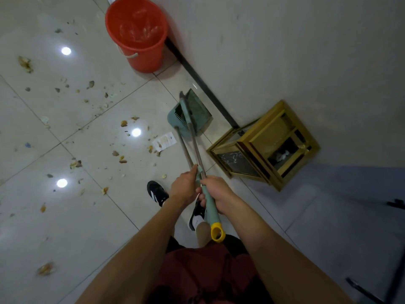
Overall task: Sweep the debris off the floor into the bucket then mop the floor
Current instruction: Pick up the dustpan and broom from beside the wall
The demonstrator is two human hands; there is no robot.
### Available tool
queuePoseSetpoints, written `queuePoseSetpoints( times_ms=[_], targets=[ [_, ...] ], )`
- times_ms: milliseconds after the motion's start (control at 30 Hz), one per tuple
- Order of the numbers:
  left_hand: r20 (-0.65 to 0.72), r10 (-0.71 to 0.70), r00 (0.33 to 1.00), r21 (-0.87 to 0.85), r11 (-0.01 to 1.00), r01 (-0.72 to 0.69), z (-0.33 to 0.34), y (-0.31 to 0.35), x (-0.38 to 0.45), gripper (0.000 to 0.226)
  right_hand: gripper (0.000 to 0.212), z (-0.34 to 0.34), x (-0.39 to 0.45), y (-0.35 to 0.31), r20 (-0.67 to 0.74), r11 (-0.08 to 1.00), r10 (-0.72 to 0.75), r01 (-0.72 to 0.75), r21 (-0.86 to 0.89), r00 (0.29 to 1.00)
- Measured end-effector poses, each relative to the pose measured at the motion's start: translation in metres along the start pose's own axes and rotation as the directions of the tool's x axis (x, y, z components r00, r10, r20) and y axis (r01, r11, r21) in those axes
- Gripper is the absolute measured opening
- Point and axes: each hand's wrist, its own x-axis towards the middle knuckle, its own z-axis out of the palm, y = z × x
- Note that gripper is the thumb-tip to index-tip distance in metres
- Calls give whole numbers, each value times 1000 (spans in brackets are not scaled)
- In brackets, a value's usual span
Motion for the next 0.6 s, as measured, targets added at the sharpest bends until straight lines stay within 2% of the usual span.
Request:
queuePoseSetpoints(
  times_ms=[133,267,433,600],
  targets=[
    [-2,18,1000,1,1000,-18,4,4,1,68,22,2,6,10,-109,954,-171,137,-265,979],
    [5,39,999,18,999,-39,6,7,-2,62,22,2,4,17,-144,863,-277,180,-473,950],
    [9,43,999,95,995,-44,3,15,-7,60,22,-2,2,22,-150,777,-373,219,-590,916],
    [-58,83,995,246,967,-67,-9,22,-11,45,23,-7,2,18,-128,749,-414,257,-611,901]
  ],
)
